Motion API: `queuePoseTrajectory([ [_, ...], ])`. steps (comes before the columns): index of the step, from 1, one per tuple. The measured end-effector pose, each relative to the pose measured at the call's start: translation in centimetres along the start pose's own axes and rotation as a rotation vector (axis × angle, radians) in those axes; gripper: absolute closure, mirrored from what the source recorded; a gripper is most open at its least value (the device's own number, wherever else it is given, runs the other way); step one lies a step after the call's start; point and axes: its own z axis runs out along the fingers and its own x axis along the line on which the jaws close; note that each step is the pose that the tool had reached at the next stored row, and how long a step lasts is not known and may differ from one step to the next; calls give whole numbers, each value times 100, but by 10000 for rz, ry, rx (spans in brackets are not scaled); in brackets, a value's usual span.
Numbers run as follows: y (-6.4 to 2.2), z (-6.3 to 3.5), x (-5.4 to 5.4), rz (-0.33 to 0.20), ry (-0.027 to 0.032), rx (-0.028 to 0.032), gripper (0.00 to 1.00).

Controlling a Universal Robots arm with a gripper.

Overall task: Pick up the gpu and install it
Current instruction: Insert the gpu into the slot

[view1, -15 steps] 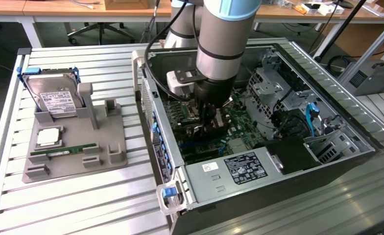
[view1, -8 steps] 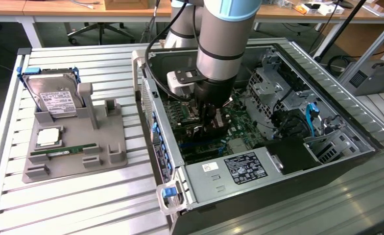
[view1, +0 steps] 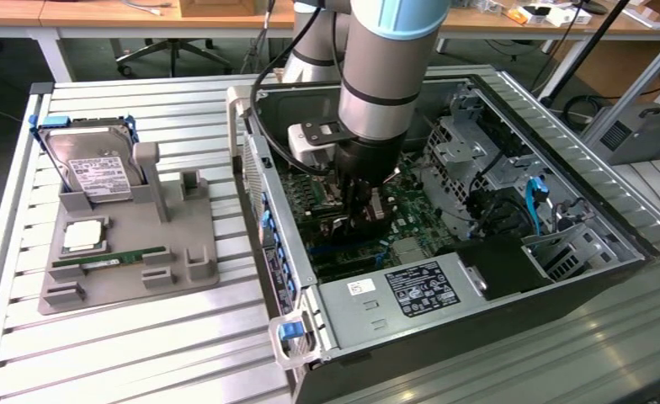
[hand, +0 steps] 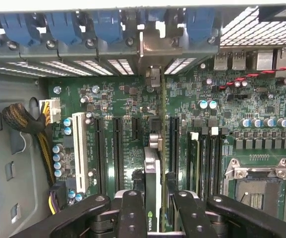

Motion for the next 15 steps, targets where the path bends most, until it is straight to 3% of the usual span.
queuePoseTrajectory([
  [5,-1,4,-1,0,-10,6,73],
  [8,-1,4,-1,0,-7,5,66],
  [9,-1,2,0,-1,-3,3,60],
  [13,-1,0,0,-1,-3,2,60],
  [15,-6,-89,2,-2,11,3,60],
])
